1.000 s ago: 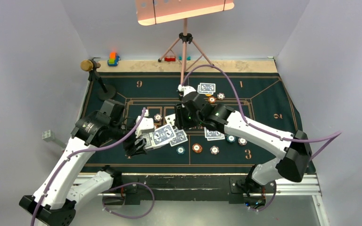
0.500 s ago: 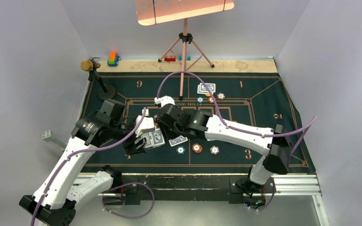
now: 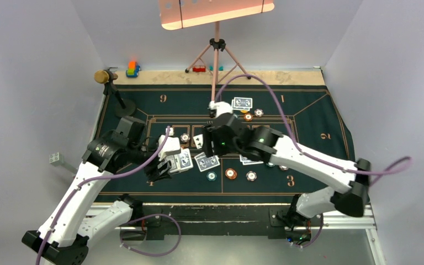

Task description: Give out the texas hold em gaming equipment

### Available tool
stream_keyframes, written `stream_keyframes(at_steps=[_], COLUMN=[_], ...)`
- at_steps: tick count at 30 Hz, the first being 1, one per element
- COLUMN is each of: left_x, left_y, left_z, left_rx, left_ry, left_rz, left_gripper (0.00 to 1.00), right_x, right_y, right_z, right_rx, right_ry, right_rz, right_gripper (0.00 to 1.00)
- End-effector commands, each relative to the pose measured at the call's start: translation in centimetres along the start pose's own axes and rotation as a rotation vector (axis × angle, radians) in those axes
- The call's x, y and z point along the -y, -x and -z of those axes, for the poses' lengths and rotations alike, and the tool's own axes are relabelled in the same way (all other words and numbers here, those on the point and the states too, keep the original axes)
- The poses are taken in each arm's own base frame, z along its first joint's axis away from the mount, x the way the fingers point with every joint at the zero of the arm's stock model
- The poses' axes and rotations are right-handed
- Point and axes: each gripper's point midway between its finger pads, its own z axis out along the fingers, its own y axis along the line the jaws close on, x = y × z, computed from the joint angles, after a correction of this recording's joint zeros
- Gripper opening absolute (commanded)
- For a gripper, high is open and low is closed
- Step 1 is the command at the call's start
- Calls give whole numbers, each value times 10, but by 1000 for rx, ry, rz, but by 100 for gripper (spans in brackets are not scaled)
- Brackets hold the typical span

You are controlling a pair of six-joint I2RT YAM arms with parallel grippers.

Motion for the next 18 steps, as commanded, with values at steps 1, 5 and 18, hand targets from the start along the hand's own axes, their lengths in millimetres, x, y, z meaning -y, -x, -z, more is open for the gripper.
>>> stream_keyframes(at_steps=[1, 5, 18], left_x=[-1, -3, -9], left_y=[24, 28, 41], left_z=[7, 8, 12], left_rx=[82, 94, 127], left_ry=[10, 22, 41], left_rz=[-42, -45, -48], left_gripper=[0, 0, 0], right_x=[-2, -35, -112], right_y=[21, 26, 30], right_z=[25, 43, 43], right_rx=[87, 101, -5], right_ry=[200, 519, 981], right_rz=[-177, -270, -200], right_gripper=[65, 74, 84])
